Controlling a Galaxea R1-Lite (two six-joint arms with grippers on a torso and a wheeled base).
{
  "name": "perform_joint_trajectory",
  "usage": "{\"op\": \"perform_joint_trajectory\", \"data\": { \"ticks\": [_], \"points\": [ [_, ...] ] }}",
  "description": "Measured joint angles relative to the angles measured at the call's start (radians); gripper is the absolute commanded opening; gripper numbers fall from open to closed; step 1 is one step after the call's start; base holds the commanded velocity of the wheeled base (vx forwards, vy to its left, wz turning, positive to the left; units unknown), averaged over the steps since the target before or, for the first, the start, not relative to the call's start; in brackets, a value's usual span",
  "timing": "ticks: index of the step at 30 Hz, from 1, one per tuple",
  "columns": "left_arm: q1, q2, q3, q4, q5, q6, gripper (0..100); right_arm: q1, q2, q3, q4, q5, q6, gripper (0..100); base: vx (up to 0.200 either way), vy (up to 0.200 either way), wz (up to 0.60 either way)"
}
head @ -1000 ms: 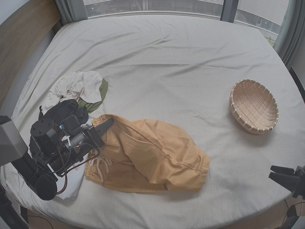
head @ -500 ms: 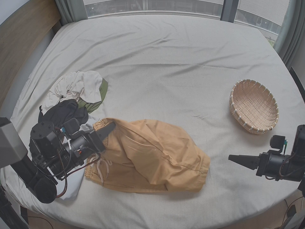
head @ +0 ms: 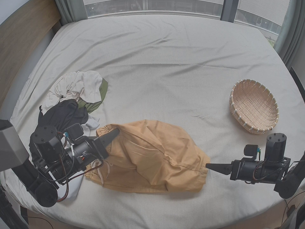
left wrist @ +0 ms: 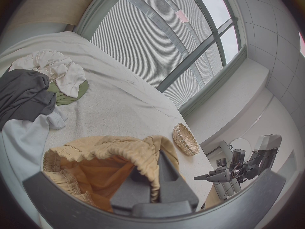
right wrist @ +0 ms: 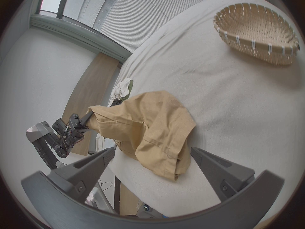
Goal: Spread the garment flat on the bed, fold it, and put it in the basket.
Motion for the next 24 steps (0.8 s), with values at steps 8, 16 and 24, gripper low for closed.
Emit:
{"op": "perform_joint_trajectory", "data": {
  "ticks": [8,16,24],
  "points": [
    [0.0,0.003,-0.009,0.0,0.0,0.001,0,0.039,0.099,0.034,-0.17,-0.009,0.044,100,0.0,0.0,0.0],
    [0.0,0.005,-0.018,0.0,0.001,0.019,0,0.053,0.249,0.083,-0.391,-0.034,0.077,100,0.0,0.0,0.0],
    [0.001,0.006,-0.02,0.0,0.001,0.024,0,0.085,0.304,0.079,-0.396,-0.039,0.083,100,0.0,0.0,0.0]
  ]
}}
